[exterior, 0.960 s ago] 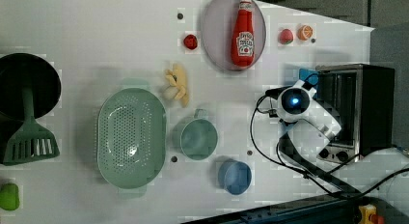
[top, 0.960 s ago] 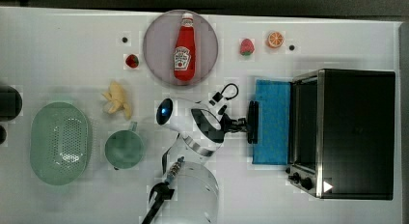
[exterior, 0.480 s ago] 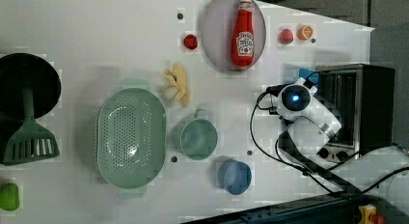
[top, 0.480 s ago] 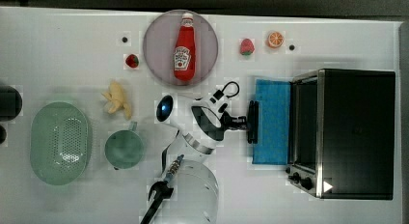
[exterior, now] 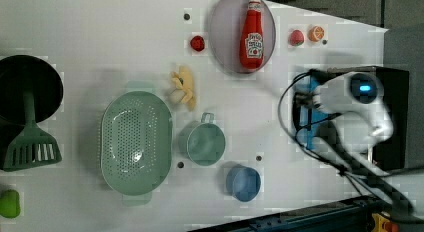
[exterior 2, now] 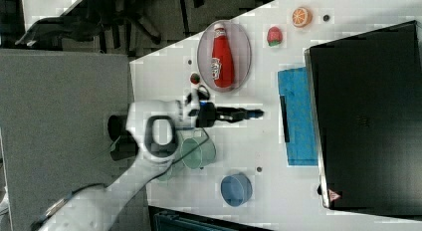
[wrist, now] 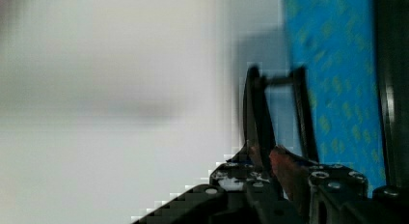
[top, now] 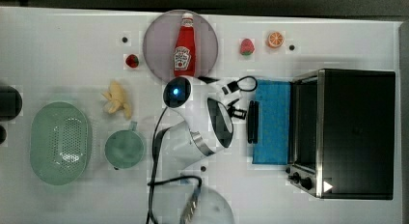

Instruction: Flap open oven.

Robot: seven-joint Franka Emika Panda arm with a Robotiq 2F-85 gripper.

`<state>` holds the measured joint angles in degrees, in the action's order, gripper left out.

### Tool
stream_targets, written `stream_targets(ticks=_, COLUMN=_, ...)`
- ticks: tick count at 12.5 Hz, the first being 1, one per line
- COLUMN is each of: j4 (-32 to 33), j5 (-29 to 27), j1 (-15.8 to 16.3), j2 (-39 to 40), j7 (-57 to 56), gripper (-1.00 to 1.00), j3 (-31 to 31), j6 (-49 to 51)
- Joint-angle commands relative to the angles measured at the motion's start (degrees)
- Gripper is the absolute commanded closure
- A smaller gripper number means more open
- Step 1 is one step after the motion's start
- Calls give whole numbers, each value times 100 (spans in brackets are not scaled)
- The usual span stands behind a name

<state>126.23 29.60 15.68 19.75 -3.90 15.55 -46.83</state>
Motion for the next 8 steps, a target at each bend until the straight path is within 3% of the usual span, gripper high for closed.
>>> stream_targets(ticks=1, j4=-153, j5=-890, j1=-33, j2=-833, j7=323, gripper=65, j3=88, j6=-12)
stream_targets(ticks=5, j4=-272, j5=-2125, j1=-71, j2=-1740, j7=324, gripper=65, j3=97, j6=921)
stream_targets(ticks=8, j4=-521, j5=-2622, j1=-72, j2=-2283, j7=375, gripper=65, j3=107, j6=1562)
